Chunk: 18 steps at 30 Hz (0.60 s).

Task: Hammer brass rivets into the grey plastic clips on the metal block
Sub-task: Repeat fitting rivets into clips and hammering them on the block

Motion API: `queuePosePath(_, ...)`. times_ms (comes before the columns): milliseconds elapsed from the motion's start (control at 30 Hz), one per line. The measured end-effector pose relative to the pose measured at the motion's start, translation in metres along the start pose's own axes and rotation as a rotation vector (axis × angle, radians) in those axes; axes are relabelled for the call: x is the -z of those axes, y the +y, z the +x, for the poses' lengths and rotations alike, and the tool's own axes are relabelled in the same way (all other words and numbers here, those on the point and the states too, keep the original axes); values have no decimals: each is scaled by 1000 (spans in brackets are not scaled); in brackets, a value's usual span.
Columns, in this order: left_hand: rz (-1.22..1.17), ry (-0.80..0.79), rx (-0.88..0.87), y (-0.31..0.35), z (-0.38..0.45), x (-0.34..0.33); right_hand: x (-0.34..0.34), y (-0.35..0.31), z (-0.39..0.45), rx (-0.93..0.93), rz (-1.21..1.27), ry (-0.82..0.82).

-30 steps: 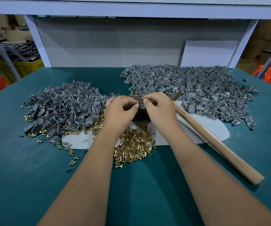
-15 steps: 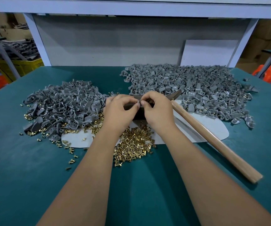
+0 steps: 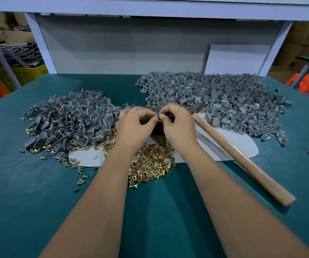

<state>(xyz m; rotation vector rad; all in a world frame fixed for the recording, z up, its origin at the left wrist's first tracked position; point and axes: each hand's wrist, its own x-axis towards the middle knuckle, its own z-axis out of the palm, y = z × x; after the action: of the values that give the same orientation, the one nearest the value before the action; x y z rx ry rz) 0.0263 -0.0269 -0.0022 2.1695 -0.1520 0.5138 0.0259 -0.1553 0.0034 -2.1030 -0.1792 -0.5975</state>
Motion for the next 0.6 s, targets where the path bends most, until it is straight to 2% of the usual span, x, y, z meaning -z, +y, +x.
queuePosePath(133, -27, -7, 14, 0, 0, 0, 5, 0, -3, -70, 144, -2)
queuePosePath(300, -51, -6, 19, 0, 1, 0, 8, -2, -2, -126, 256, 86)
queuePosePath(467, -66, -9, 22, 0, 2, 0, 5, -3, -3, -75, 191, 111)
queuePosePath(600, -37, -12, -2, -1, 3, 0, 4, -5, -2, -3, 92, 63)
